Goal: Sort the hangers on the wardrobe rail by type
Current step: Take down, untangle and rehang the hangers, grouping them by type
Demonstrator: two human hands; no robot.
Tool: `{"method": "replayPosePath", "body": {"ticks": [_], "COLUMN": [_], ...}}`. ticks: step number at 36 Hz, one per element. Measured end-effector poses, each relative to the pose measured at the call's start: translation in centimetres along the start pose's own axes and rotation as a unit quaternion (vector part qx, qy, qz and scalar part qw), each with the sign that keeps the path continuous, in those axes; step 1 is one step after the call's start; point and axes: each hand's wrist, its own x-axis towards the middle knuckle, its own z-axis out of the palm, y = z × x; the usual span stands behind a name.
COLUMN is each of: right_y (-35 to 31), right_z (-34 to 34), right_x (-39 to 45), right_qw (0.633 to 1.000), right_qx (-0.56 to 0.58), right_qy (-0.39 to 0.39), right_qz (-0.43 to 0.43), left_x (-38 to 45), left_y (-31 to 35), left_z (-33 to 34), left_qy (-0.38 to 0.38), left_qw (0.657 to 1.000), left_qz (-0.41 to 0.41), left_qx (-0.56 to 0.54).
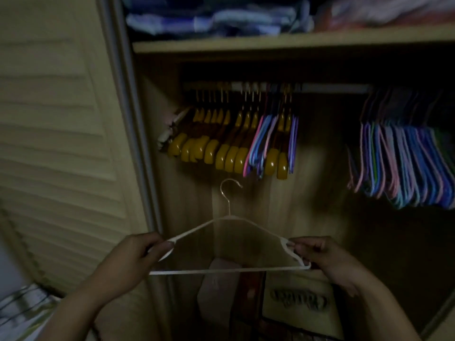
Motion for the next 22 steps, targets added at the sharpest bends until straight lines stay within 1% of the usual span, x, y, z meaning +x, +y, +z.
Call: {"method": "replayPosePath", "body": {"ticks": [3,6,7,10,14,16,19,22], "right_y": [-6.1,-11.4,-12.8,-15.6,-17.9,-18.6,-19.9,-21.2], "right_z": [-0.7,-1.3,-1.5,-1.4,-0.7,-0.4,0.2,0.8], "right_x": [0.4,1.2,1.7,3.2,5.8,7.4,9.2,10.2], "right_qw": [0.995,0.979,0.974,0.964,0.96,0.952,0.933,0.931], "right_qx": [-0.022,-0.046,-0.063,-0.103,-0.141,-0.179,-0.238,-0.217], "right_qy": [0.026,0.058,0.073,0.074,0.05,0.047,0.074,0.09], "right_qz": [-0.095,-0.189,-0.205,-0.236,-0.238,-0.245,-0.26,-0.278], "left_x": [1.7,3.2,3.6,4.0,3.6,3.4,3.4,3.2], "left_y": [3.2,5.5,5.9,6.0,5.8,5.7,5.6,5.3], "left_z": [-5.1,-8.8,-9.6,-11.0,-12.5,-13.4,-15.0,-17.0], "left_qy": [0.042,0.089,0.104,0.141,0.185,0.205,0.224,0.242], "left_qw": [0.999,0.995,0.993,0.987,0.98,0.976,0.971,0.965], "left_qz": [0.024,0.048,0.053,0.054,0.046,0.045,0.033,0.018], "left_qx": [-0.012,0.013,0.026,0.048,0.056,0.061,0.073,0.098]}}
